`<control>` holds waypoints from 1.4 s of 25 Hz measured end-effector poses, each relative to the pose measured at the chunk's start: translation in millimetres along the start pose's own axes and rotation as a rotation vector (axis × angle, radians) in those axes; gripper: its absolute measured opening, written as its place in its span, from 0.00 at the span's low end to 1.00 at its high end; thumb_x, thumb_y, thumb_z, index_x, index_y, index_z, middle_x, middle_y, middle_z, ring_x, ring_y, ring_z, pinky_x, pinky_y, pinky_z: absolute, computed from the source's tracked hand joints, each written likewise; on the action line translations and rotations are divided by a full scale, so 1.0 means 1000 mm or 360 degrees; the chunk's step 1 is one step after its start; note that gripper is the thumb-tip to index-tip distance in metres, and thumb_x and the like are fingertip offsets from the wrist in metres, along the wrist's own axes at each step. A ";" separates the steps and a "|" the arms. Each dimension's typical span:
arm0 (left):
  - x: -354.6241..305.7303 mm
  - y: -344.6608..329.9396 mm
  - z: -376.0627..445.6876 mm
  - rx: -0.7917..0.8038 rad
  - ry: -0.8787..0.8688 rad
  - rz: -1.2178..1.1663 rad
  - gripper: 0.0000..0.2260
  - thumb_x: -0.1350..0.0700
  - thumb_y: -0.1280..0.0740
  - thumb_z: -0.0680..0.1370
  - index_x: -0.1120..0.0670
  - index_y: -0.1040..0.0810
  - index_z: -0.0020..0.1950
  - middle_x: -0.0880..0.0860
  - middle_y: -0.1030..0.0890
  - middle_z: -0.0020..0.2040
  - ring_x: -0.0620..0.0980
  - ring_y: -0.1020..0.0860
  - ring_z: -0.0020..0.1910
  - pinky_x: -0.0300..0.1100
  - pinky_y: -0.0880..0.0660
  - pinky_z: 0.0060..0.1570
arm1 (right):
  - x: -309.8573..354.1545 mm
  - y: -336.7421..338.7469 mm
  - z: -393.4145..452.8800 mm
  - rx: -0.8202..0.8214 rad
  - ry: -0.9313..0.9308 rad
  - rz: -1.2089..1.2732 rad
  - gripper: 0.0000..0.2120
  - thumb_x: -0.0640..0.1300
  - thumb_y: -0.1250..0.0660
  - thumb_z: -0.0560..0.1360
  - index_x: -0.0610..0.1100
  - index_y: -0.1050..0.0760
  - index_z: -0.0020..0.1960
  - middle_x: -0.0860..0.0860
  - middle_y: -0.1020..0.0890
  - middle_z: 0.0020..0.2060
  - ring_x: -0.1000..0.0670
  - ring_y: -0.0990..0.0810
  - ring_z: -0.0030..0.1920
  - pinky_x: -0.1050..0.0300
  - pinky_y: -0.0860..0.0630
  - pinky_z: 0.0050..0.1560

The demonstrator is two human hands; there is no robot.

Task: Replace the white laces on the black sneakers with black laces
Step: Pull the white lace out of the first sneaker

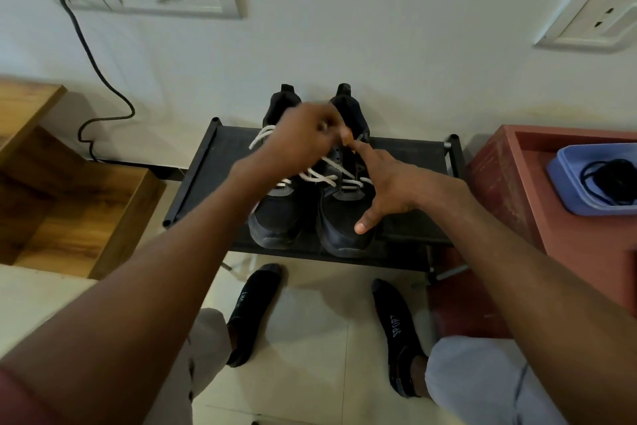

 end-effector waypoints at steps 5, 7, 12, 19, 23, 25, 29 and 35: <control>0.013 -0.031 0.001 0.0247 -0.0213 0.0793 0.10 0.43 0.23 0.74 0.43 0.13 0.54 0.46 0.33 0.48 0.48 0.33 0.51 0.44 0.35 0.46 | 0.000 0.000 0.003 0.0024 -0.0022 -0.0036 0.74 0.55 0.12 0.58 0.66 0.66 0.81 0.51 0.50 0.83 0.35 0.37 0.79 0.31 0.28 0.71; 0.012 -0.034 0.004 0.0147 -0.0236 0.0689 0.07 0.46 0.21 0.73 0.46 0.12 0.47 0.46 0.32 0.46 0.49 0.29 0.50 0.41 0.35 0.43 | 0.000 0.000 0.002 0.0011 -0.0021 -0.0041 0.74 0.56 0.11 0.56 0.68 0.65 0.80 0.52 0.48 0.83 0.35 0.36 0.79 0.30 0.28 0.70; 0.007 -0.008 0.007 -0.0162 0.0083 0.0033 0.05 0.57 0.24 0.76 0.53 0.16 0.40 0.45 0.16 0.40 0.41 0.19 0.39 0.43 0.22 0.40 | 0.001 0.002 0.001 -0.0001 -0.0057 0.0059 0.71 0.53 0.10 0.55 0.70 0.60 0.77 0.48 0.42 0.82 0.34 0.34 0.77 0.28 0.28 0.69; -0.011 0.064 -0.005 -0.0757 0.0180 -0.1381 0.10 0.59 0.34 0.84 0.58 0.27 0.43 0.53 0.20 0.36 0.54 0.15 0.34 0.47 0.20 0.35 | 0.002 0.003 0.005 0.0014 -0.0040 0.0116 0.72 0.49 0.10 0.56 0.66 0.60 0.79 0.45 0.42 0.81 0.34 0.33 0.77 0.29 0.29 0.70; 0.005 0.039 -0.014 -0.0180 0.0370 0.0219 0.07 0.60 0.30 0.76 0.58 0.23 0.39 0.55 0.18 0.35 0.50 0.20 0.32 0.44 0.25 0.34 | 0.005 0.006 0.005 -0.0028 0.0006 0.0045 0.61 0.53 0.13 0.63 0.63 0.53 0.80 0.43 0.38 0.76 0.35 0.31 0.74 0.35 0.26 0.69; 0.001 0.027 -0.017 0.0090 0.0297 0.0528 0.03 0.60 0.31 0.74 0.58 0.23 0.40 0.57 0.19 0.38 0.56 0.20 0.40 0.48 0.23 0.39 | 0.011 0.011 0.004 -0.0208 0.0102 0.0026 0.38 0.55 0.20 0.72 0.53 0.34 0.76 0.45 0.27 0.68 0.42 0.24 0.65 0.46 0.23 0.62; -0.007 0.005 -0.019 0.0379 0.0121 0.0962 0.17 0.51 0.25 0.73 0.49 0.23 0.59 0.54 0.27 0.62 0.58 0.29 0.65 0.60 0.31 0.68 | 0.023 0.008 0.008 -0.0509 0.0141 0.0207 0.03 0.50 0.26 0.79 0.52 0.17 0.47 0.51 0.15 0.47 0.49 0.16 0.48 0.53 0.22 0.48; 0.014 -0.037 -0.014 0.0501 0.0021 0.1070 0.63 0.34 0.18 0.62 0.46 0.54 0.84 0.57 0.57 0.85 0.59 0.52 0.84 0.65 0.59 0.78 | 0.021 0.007 0.008 -0.0469 0.0132 0.0230 0.03 0.48 0.24 0.77 0.51 0.13 0.51 0.52 0.15 0.47 0.50 0.17 0.47 0.51 0.19 0.52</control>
Point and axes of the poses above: each hand's wrist, its own z-axis towards the middle knuckle, its own y-axis out of the back of the hand, x = y × z, the point moved 2 cm from there along z, towards the middle knuckle
